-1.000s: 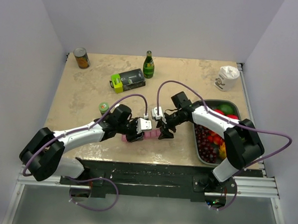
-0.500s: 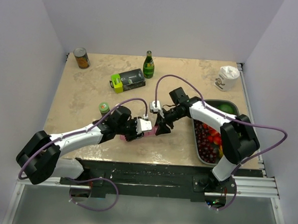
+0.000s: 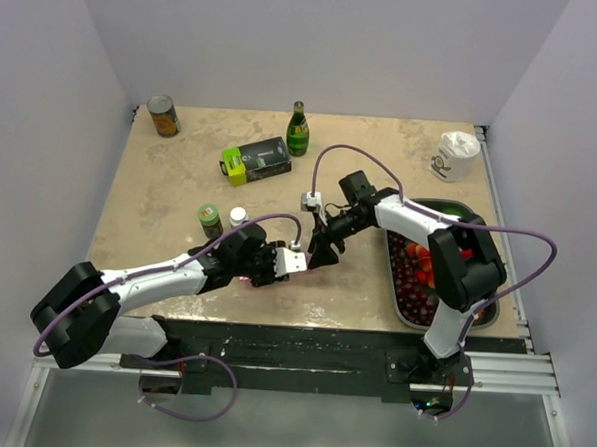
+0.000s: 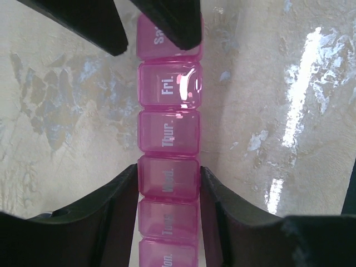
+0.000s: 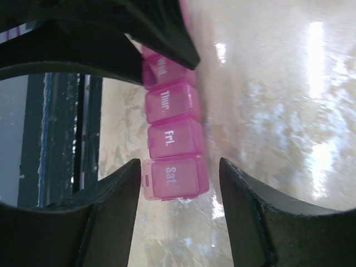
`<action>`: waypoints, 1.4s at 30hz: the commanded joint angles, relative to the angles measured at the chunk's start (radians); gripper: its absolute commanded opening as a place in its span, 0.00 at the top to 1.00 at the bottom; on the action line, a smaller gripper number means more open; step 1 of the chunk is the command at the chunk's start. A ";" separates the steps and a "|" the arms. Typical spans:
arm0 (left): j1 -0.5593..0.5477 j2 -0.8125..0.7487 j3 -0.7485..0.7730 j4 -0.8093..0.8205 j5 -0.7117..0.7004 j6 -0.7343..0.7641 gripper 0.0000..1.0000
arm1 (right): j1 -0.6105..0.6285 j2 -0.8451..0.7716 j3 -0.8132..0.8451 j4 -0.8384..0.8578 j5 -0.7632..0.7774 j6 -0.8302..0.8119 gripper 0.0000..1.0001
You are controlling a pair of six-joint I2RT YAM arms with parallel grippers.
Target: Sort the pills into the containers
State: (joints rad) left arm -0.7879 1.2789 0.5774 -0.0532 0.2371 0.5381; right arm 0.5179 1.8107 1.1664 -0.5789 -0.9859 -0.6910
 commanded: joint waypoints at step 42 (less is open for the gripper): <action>0.007 0.165 0.090 0.202 -0.213 -0.193 0.37 | -0.144 -0.194 -0.065 0.298 0.325 0.271 0.20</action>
State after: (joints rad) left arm -0.7856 1.5051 0.6529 0.0925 0.0692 0.3759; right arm 0.3893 1.6493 1.0878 -0.2619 -0.6178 -0.3798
